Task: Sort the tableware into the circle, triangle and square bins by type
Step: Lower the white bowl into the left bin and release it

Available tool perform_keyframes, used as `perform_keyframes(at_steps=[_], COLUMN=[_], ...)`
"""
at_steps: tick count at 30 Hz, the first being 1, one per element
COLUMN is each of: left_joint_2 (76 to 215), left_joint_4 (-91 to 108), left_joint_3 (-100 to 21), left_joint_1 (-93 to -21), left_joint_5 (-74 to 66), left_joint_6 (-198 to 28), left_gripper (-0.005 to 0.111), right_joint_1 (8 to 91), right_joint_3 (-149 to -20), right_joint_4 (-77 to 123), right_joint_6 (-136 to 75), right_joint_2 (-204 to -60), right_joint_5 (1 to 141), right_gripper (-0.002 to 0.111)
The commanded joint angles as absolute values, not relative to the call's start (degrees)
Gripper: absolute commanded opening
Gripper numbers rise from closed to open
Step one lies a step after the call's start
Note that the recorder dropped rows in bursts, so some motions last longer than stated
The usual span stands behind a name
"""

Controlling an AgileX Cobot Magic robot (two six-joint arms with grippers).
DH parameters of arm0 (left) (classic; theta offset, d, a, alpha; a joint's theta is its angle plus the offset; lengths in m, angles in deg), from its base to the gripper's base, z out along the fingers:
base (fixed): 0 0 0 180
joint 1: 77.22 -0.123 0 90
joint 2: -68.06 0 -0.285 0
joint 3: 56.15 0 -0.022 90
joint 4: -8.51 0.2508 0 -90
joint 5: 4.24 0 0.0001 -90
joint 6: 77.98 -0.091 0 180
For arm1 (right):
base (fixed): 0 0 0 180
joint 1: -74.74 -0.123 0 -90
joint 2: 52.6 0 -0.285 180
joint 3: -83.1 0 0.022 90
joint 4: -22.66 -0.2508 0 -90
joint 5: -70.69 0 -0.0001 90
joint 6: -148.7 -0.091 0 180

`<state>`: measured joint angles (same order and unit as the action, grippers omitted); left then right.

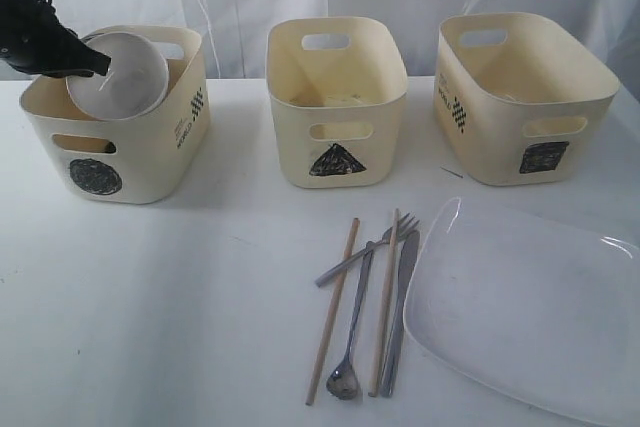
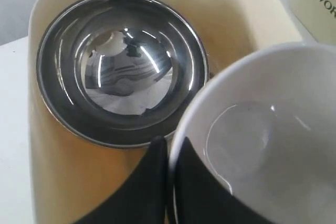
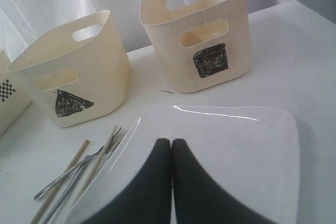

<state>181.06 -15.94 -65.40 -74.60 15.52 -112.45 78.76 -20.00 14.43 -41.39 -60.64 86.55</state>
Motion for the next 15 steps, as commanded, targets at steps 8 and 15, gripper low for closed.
perform_keyframes(at_steps=[8, 15], left_joint_2=[181.1, 181.2], left_joint_4=[-16.1, -16.1], left_joint_3=[-65.3, -65.3], left_joint_1=[-74.8, -74.8], left_joint_5=[19.4, 19.3], left_joint_6=[-112.2, -112.4], left_gripper=[0.0, 0.006], right_joint_1=[78.5, 78.5], right_joint_3=[-19.7, -19.7], right_joint_4=[14.5, 14.5], right_joint_6=[-41.6, -41.6], right_joint_2=[-60.4, -60.4], right_joint_5=[86.1, 86.1], right_gripper=[0.0, 0.0])
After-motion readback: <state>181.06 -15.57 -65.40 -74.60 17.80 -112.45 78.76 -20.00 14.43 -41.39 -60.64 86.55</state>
